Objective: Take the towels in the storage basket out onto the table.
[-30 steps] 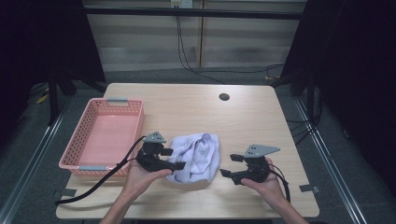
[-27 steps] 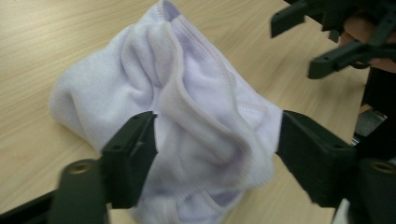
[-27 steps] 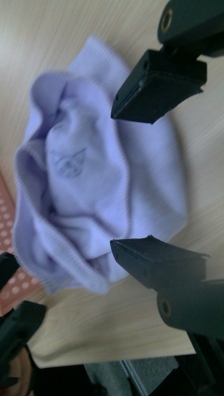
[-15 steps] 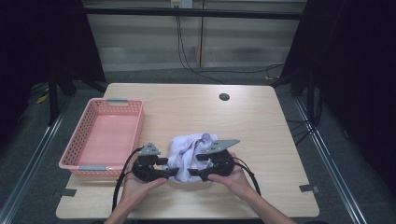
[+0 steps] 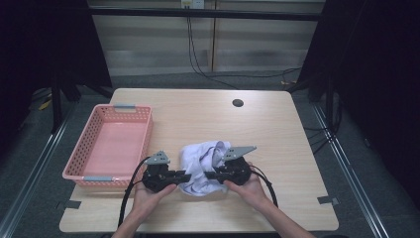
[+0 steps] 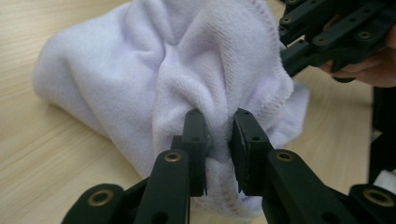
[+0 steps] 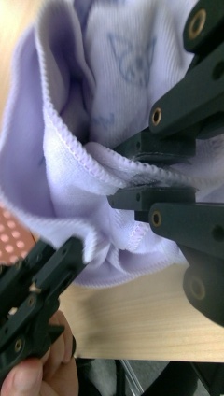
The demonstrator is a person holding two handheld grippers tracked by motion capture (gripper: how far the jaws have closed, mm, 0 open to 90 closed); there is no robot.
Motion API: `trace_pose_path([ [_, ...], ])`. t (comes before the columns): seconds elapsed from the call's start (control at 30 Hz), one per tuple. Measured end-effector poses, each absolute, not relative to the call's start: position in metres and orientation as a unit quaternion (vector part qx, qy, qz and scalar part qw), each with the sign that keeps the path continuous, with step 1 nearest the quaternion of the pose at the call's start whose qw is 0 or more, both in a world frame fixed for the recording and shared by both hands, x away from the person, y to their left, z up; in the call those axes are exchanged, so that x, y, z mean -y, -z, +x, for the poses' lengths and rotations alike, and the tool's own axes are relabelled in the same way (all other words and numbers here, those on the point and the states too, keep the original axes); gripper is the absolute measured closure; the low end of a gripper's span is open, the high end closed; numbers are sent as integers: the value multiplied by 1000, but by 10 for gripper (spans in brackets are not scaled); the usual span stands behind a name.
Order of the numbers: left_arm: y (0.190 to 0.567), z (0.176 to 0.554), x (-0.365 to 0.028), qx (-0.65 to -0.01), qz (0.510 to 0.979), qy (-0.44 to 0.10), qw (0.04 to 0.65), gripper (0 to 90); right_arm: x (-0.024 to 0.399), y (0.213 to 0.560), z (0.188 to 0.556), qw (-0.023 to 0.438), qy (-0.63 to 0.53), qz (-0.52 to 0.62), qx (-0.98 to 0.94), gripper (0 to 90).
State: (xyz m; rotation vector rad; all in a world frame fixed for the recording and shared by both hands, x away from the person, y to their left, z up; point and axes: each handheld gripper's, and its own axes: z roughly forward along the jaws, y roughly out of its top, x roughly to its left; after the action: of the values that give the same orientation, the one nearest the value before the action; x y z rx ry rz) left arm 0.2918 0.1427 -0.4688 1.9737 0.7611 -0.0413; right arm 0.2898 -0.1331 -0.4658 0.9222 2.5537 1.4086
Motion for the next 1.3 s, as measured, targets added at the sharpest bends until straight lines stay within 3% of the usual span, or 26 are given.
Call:
trace_pose_path([
  [0.1, 462, 292, -149, -318, 801, 6, 507, 847, 151, 461, 293, 54, -461, 324, -824, 808],
  [0.77, 402, 285, -179, -327, 729, 6, 601, 861, 292, 401, 294, 160, -505, 435, -728, 809],
  [0.93, 401, 286, -181, -332, 743, -32, 581, 861, 325, 390, 295, 188, -506, 464, -702, 808],
  [1.07, 432, 296, -161, -347, 774, -30, 529, 850, 330, 418, 301, 176, -481, 482, -711, 780],
  [1.17, 450, 308, -152, -364, 792, -25, 490, 768, 325, 444, 304, 158, -455, 484, -730, 717],
  [1.3, 451, 315, -152, -378, 788, -25, 486, 576, 322, 454, 305, 161, -430, 492, -740, 503],
])
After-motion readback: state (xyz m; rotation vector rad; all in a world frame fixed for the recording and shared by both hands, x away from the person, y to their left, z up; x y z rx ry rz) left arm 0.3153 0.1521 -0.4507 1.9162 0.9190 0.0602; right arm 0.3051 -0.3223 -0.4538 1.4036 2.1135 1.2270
